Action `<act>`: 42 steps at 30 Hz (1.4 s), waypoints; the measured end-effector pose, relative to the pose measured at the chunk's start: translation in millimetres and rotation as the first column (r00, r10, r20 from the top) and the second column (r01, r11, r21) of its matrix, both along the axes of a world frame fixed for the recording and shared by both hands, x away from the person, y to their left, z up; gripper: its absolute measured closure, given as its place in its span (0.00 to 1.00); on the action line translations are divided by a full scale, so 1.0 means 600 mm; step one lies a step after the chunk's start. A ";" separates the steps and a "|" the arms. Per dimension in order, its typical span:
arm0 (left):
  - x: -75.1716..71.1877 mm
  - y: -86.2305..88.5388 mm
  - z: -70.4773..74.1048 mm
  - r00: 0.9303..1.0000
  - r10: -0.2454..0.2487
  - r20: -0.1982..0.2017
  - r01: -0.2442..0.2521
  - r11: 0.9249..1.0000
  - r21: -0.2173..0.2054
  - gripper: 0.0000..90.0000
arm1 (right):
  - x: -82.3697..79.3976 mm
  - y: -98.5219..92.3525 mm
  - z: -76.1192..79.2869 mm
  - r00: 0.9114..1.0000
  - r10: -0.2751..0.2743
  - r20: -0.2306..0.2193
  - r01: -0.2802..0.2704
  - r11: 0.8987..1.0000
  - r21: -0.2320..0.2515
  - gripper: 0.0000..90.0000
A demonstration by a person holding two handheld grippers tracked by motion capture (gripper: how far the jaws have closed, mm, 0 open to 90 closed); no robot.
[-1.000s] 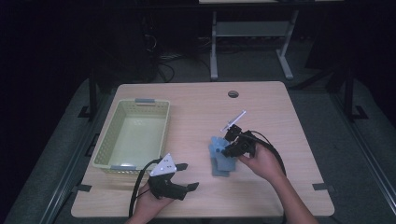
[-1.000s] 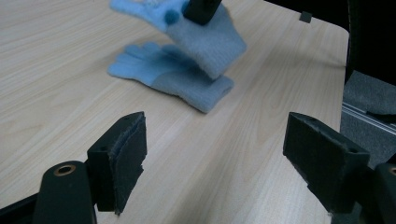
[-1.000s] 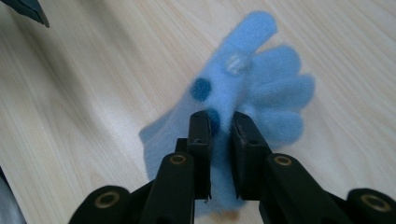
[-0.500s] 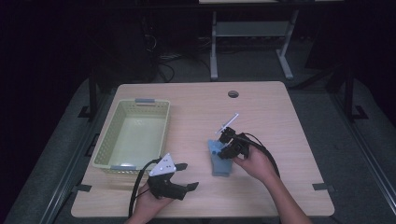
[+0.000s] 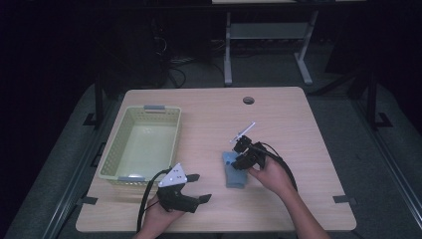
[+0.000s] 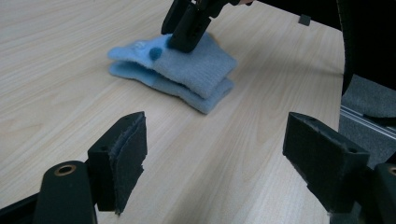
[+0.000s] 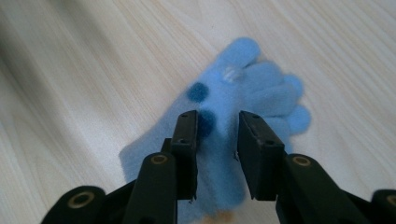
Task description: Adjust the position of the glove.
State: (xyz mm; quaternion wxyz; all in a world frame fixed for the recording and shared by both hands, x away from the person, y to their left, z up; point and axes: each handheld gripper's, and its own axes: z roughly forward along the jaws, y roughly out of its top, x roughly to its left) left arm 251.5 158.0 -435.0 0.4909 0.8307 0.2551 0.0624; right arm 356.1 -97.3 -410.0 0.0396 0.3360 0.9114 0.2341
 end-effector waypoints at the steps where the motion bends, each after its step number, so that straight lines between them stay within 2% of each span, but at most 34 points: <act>1: 0.000 0.000 0.000 1.000 -0.001 -0.001 0.001 1.000 0.001 0.24 | -0.001 -0.001 -0.003 1.000 -0.007 -0.008 0.007 1.000 0.007 0.77; 3: 0.000 -0.001 0.000 1.000 -0.005 0.001 0.005 1.000 0.007 0.24 | -0.001 -0.001 -0.009 1.000 -0.007 -0.012 0.007 1.000 0.005 0.79; 6: -0.001 -0.001 -0.001 1.000 -0.003 -0.003 0.003 1.000 0.000 0.24 | 0.001 0.000 -0.020 1.000 -0.008 -0.030 0.008 1.000 -0.006 0.78; 7: 0.000 -0.001 -0.001 1.000 -0.005 0.002 0.005 1.000 0.003 0.24 | 0.001 0.000 -0.021 1.000 -0.008 -0.022 0.008 1.000 -0.008 0.78; 10: 0.001 0.000 -0.001 1.000 -0.003 -0.005 0.003 1.000 0.007 0.24 | -0.002 0.000 -0.016 1.000 -0.008 -0.007 0.008 1.000 0.020 0.82; 13: 0.002 0.000 -0.002 1.000 -0.004 -0.008 0.004 1.000 0.005 0.24 | -0.006 0.002 -0.014 1.000 0.002 -0.017 -0.002 0.999 0.033 0.84; 16: 0.000 -0.002 -0.002 1.000 0.001 -0.017 -0.001 1.000 -0.001 0.25 | -0.006 0.005 -0.018 1.000 -0.001 -0.017 0.001 1.000 0.027 0.85; 19: -0.001 -0.002 -0.002 1.000 -0.003 -0.014 0.003 1.000 0.007 0.25 | -0.002 0.007 -0.040 0.999 -0.009 -0.051 0.010 1.000 0.017 0.85; 20: -0.001 -0.002 -0.002 1.000 -0.003 -0.014 0.003 1.000 0.007 0.25 | -0.002 0.007 -0.040 0.999 -0.009 -0.051 0.010 1.000 0.017 0.85; 21: -0.001 -0.002 -0.003 1.000 -0.002 -0.017 0.002 1.000 0.003 0.25 | -0.002 0.005 -0.047 0.998 -0.011 -0.061 0.013 0.999 0.031 0.85; 24: 0.000 -0.004 -0.004 1.000 0.000 -0.022 0.000 1.000 0.000 0.26 | -0.003 0.001 -0.045 0.998 -0.017 -0.063 0.020 0.999 0.046 0.82; 25: 0.001 -0.005 -0.006 1.000 -0.001 -0.028 0.001 1.000 0.001 0.26 | -0.004 -0.004 -0.041 0.998 -0.029 -0.061 0.033 0.998 0.060 0.75; 28: 0.001 -0.006 -0.007 0.999 0.002 -0.032 -0.002 1.000 0.001 0.26 | -0.007 -0.010 -0.037 0.997 -0.040 -0.059 0.044 0.996 0.072 0.71; 29: 0.003 -0.008 -0.008 0.999 0.003 -0.039 -0.003 1.000 -0.005 0.27 | -0.010 -0.019 -0.034 0.996 -0.057 -0.061 0.063 0.993 0.099 0.66; 32: 0.005 -0.012 -0.009 0.999 0.006 -0.053 -0.007 1.000 -0.011 0.27 | -0.014 -0.028 -0.032 0.994 -0.083 -0.073 0.091 0.989 0.117 0.60; 33: 0.008 -0.015 -0.009 0.996 0.003 -0.085 -0.006 0.999 -0.032 0.28 | -0.017 -0.036 -0.031 0.991 -0.105 -0.085 0.115 0.984 0.133 0.55; 35: 0.011 -0.020 -0.010 0.994 0.007 -0.112 -0.012 0.999 -0.048 0.30 | -0.022 -0.049 -0.030 0.987 -0.135 -0.084 0.147 0.975 0.166 0.51; 36: 0.011 -0.020 -0.010 0.994 0.007 -0.112 -0.012 0.999 -0.048 0.30 | -0.022 -0.049 -0.030 0.987 -0.135 -0.084 0.147 0.975 0.166 0.51; 39: 0.019 -0.036 -0.008 0.989 0.029 -0.148 -0.036 0.998 -0.042 0.30 | -0.031 -0.070 -0.034 0.975 -0.173 -0.137 0.197 0.961 0.194 0.44; 40: 0.019 -0.036 -0.008 0.989 0.029 -0.148 -0.036 0.998 -0.042 0.31 | -0.031 -0.070 -0.034 0.975 -0.173 -0.137 0.197 0.961 0.194 0.44; 42: 0.027 -0.047 -0.009 0.982 0.040 -0.187 -0.048 0.998 -0.039 0.31 | -0.035 -0.083 -0.036 0.971 -0.187 -0.151 0.219 0.946 0.240 0.44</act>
